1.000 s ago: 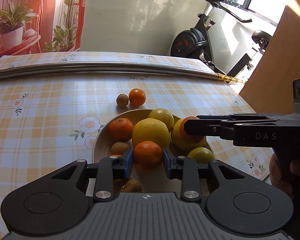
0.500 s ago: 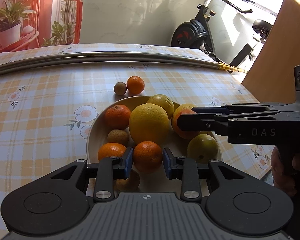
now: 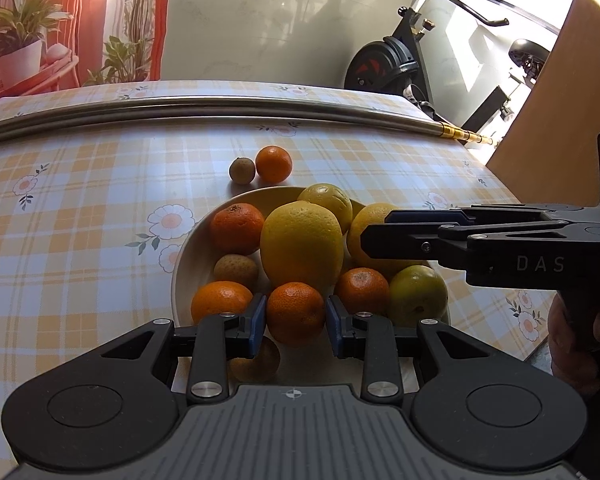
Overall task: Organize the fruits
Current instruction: 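Move both grippers from the bowl toward the last orange and kiwi, then grasp the orange with the right gripper while the left grasps the brown kiwi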
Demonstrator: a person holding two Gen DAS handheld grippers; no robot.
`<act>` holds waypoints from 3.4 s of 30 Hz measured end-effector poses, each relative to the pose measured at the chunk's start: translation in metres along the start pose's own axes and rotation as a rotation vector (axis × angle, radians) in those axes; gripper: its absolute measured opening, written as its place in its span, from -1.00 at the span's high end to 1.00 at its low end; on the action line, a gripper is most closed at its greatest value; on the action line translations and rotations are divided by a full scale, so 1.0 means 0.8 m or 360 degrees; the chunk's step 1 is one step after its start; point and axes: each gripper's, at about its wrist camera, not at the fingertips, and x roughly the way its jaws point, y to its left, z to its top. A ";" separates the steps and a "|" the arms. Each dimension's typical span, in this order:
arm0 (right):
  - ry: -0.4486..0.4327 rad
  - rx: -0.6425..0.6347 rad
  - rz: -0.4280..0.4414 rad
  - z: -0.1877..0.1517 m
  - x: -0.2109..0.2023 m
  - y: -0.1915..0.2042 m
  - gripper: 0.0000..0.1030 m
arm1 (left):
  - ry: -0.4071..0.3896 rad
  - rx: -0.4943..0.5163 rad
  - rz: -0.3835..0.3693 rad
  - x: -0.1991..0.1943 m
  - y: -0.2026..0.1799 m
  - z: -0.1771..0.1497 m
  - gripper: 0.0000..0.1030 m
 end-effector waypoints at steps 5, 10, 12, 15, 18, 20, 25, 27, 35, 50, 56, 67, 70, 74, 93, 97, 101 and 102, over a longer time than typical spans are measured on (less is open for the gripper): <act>0.0001 0.0001 0.0000 0.001 0.001 0.000 0.36 | -0.0003 -0.0005 0.0000 -0.001 0.001 0.000 0.34; -0.0008 0.0000 -0.0012 0.002 0.000 -0.002 0.36 | -0.0009 -0.0009 0.0002 -0.002 0.001 0.000 0.34; -0.0019 0.0004 -0.0021 0.004 -0.001 -0.004 0.36 | -0.0015 -0.0018 0.0003 -0.003 0.001 0.001 0.34; -0.0039 0.0017 -0.0039 0.007 -0.004 -0.009 0.35 | -0.0036 -0.0041 -0.0003 -0.007 0.005 0.002 0.33; -0.0060 0.0039 -0.0061 0.011 -0.007 -0.018 0.33 | -0.0087 -0.0054 -0.0008 -0.015 0.010 0.010 0.28; -0.0072 0.0053 -0.0069 0.015 -0.008 -0.024 0.32 | -0.0126 -0.0064 0.0012 -0.021 0.016 0.019 0.24; -0.0122 0.0057 -0.0107 0.030 -0.015 -0.038 0.32 | -0.0228 -0.0116 0.0077 -0.037 0.037 0.044 0.23; -0.0142 0.0047 -0.0122 0.037 -0.017 -0.042 0.32 | -0.0267 -0.0127 0.0116 -0.044 0.044 0.057 0.24; -0.0204 0.0020 -0.0136 0.070 -0.014 -0.058 0.28 | -0.0420 -0.0186 0.0279 -0.074 0.072 0.096 0.23; 0.0048 -0.0255 -0.0153 0.113 0.082 -0.051 0.19 | -0.0543 -0.0394 0.0537 -0.091 0.115 0.134 0.23; 0.0171 -0.0348 -0.0160 0.114 0.118 -0.045 0.00 | -0.0463 -0.0400 0.0508 -0.068 0.121 0.125 0.23; 0.0280 -0.0490 -0.0121 0.112 0.157 -0.036 0.01 | -0.0383 -0.0382 0.0448 -0.036 0.124 0.125 0.23; 0.0278 -0.0490 -0.0126 0.110 0.164 -0.039 0.09 | -0.0364 -0.0367 0.0425 -0.028 0.120 0.126 0.23; 0.0291 -0.0452 -0.0066 0.108 0.166 -0.044 0.30 | -0.0324 -0.0346 0.0381 -0.016 0.115 0.128 0.23; 0.0110 -0.0182 -0.0143 0.084 0.098 -0.084 0.36 | -0.0006 -0.0384 -0.0012 0.089 0.089 0.143 0.24; 0.0071 -0.0107 -0.0172 0.076 0.082 -0.100 0.36 | 0.0080 -0.0376 -0.0002 0.112 0.087 0.143 0.24; 0.0042 -0.0034 -0.0182 0.068 0.070 -0.111 0.36 | 0.0136 -0.0395 -0.0014 0.129 0.086 0.143 0.24; 0.0036 -0.0019 -0.0181 0.066 0.068 -0.112 0.36 | 0.0145 -0.0393 -0.0013 0.131 0.086 0.143 0.24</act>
